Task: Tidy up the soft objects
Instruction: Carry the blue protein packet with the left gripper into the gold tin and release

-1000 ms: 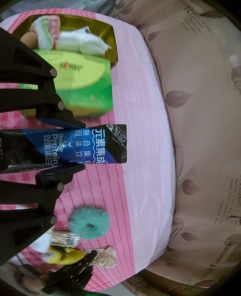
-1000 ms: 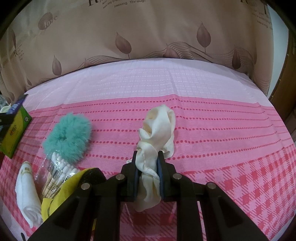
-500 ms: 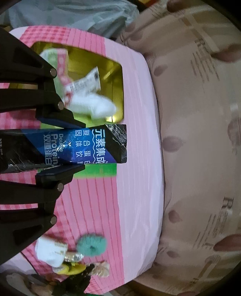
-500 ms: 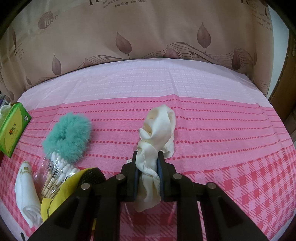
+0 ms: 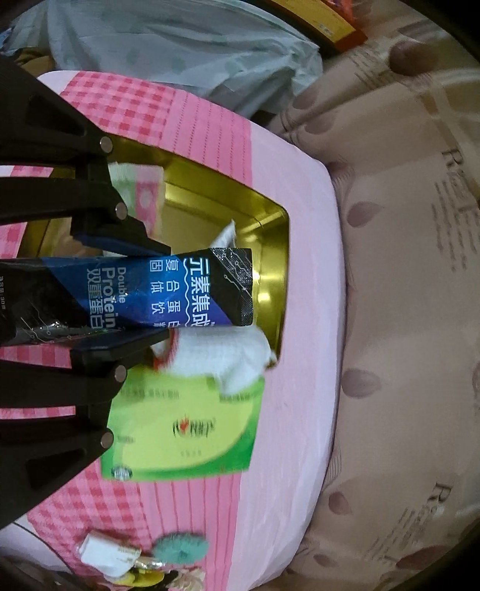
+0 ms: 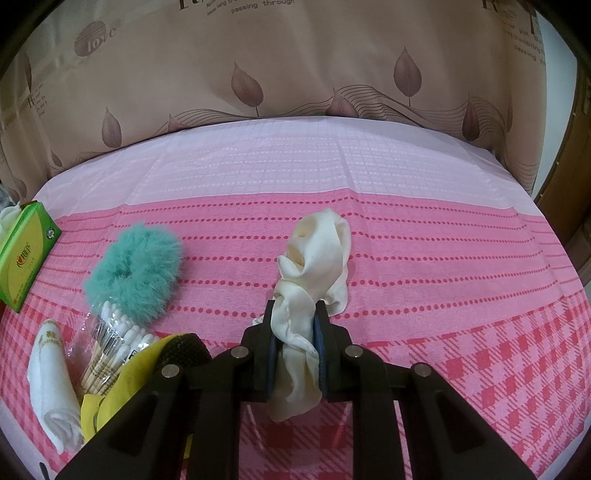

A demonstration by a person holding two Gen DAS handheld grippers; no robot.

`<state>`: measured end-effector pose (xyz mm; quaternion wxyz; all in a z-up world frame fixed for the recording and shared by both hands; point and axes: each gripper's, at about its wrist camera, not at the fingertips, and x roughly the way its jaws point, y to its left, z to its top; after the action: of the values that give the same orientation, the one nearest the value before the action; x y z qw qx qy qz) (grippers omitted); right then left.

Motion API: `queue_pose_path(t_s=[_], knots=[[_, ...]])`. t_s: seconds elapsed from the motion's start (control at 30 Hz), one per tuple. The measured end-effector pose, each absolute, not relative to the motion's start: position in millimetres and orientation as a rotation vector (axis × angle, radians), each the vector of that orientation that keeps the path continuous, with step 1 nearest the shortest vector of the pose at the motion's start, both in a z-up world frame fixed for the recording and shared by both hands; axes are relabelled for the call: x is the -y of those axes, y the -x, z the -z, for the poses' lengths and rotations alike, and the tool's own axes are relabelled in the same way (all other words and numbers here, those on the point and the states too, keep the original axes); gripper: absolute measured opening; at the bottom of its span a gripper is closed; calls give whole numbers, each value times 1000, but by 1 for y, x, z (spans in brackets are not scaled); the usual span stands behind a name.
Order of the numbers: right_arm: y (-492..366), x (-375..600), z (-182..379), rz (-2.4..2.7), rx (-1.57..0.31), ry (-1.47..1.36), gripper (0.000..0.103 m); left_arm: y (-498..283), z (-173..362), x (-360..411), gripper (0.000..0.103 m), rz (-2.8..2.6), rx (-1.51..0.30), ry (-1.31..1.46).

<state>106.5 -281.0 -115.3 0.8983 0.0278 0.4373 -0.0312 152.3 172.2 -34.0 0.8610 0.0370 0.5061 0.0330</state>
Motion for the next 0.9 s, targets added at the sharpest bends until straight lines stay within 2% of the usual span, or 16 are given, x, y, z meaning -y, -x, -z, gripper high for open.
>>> queue_pose_path(t_s=[0.9], knots=[[-106, 280, 117, 77, -906, -41, 18, -168, 63, -235, 40, -164, -1078, 8]])
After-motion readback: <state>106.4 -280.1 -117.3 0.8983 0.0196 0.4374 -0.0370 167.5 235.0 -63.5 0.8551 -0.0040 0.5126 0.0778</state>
